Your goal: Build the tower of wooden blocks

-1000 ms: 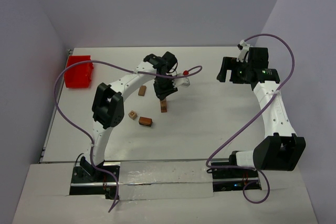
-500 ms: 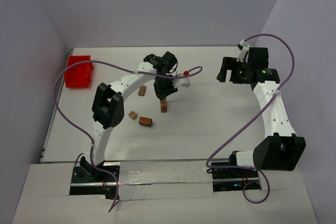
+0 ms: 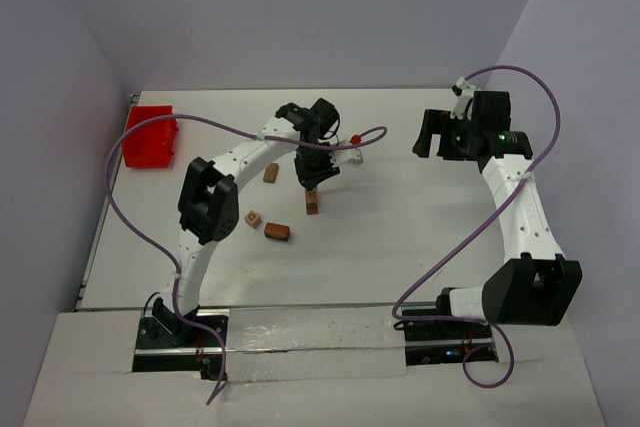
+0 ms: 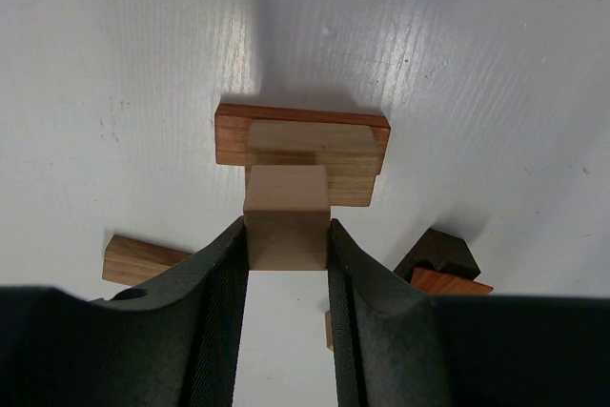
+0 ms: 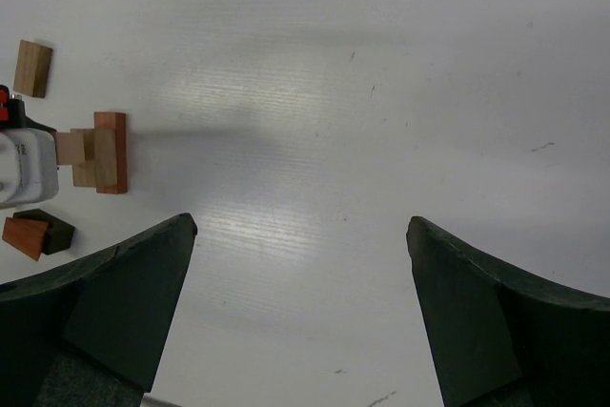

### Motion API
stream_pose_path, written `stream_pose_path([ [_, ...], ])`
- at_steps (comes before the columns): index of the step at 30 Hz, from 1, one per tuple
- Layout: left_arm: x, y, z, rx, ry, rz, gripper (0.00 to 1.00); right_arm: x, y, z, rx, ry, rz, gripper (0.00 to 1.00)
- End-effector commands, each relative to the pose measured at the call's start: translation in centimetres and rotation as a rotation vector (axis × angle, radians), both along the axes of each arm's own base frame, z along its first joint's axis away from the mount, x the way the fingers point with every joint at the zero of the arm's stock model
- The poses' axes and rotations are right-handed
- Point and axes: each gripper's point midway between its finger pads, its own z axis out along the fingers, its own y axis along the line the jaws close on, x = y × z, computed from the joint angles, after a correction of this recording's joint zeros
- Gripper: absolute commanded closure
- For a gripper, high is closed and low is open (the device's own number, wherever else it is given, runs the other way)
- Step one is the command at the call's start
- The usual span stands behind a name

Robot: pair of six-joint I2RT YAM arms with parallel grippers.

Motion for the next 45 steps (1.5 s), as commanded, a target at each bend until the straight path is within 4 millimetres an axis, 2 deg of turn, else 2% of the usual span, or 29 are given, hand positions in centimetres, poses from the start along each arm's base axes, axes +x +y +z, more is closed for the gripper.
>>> stream_pose_path([
  [1,1.06,-1.33,0.87,-0.04,-0.045,-0.03,0.83,0.22,-0.17,0.11,-0.006,-0.018,0.003,0.0],
  [24,1.79,-0.54,0.7,-0.031,-0.055,-0.029,0.82,0.47,-0.05,-0.05,0.002,-0.011,0.006,0.0],
  [45,1.1,-0.57,0.6,-0.039,-0.035,-0.04,0.77,0.52,-0.1,-0.13,0.003,-0.005,0.004,0.0],
])
